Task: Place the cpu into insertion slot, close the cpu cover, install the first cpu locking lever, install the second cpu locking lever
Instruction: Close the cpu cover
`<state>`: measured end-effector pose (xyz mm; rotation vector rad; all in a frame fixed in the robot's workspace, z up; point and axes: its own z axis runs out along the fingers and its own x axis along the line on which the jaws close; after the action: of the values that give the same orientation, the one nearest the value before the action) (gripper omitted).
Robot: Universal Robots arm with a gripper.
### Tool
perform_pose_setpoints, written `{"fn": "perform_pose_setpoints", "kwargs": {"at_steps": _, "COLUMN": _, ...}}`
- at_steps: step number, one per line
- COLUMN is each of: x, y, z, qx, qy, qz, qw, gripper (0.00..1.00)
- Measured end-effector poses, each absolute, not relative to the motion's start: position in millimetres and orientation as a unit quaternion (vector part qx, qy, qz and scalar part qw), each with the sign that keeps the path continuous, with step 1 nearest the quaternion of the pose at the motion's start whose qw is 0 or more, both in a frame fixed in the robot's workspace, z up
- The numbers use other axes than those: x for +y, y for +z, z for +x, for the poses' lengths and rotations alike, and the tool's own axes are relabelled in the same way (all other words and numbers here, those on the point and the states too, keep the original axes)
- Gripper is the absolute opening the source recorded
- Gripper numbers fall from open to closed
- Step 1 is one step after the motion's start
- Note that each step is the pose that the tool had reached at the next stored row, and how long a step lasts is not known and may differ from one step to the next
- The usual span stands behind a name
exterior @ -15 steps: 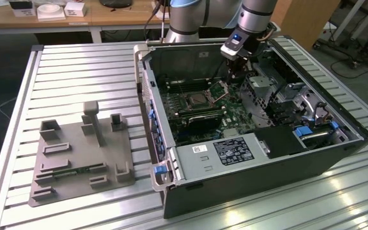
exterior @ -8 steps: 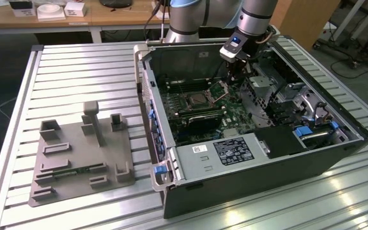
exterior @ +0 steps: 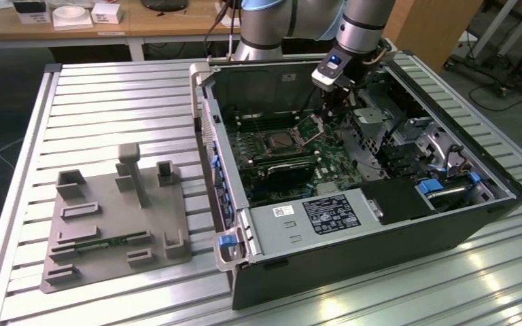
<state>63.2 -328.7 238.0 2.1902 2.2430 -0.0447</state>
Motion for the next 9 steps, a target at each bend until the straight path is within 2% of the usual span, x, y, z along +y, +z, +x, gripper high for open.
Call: {"fn": "perform_pose_setpoints", "kwargs": {"at_steps": 9, "x": -328.7, "y": 231.4, "z": 54.6, "qx": 0.715, "qy": -0.015, "qz": 0.699, "qw": 0.003, "gripper": 0.11}}
